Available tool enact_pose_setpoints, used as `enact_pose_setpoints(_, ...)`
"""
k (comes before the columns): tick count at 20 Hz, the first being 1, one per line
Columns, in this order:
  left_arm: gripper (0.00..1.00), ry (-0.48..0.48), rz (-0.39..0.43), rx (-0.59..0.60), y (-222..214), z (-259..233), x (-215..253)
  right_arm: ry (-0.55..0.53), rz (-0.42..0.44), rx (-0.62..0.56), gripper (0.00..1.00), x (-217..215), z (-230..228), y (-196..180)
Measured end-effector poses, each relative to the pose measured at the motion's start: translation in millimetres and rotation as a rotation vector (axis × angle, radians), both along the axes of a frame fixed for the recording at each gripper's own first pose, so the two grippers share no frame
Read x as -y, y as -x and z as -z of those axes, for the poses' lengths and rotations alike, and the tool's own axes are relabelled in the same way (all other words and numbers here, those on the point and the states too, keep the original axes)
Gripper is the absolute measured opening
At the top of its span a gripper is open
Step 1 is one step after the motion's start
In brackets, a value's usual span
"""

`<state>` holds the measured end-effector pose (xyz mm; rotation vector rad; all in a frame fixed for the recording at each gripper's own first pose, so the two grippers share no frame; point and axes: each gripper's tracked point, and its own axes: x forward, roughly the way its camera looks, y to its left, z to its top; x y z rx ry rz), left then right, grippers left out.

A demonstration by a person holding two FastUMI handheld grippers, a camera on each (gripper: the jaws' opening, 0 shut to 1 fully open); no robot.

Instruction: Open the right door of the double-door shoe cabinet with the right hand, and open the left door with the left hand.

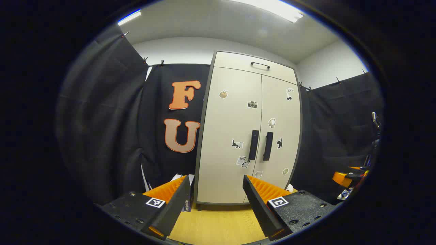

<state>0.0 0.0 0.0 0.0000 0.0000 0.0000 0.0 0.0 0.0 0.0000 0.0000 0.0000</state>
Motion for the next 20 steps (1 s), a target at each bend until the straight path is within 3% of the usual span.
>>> enact_pose_setpoints(3,0.95,-0.005,0.009,0.009,1,-2,3,0.005,0.005,0.014,0.89,4,-6,1)
enact_pose_setpoints(4,0.95,-0.002,0.013,0.01,1,-3,4,0.004,0.005,0.011,0.98,4,-5,1)
enact_pose_setpoints(20,0.95,-0.001,-0.002,-0.021,9,9,6,0.048,-0.03,0.028,0.99,-6,-4,3)
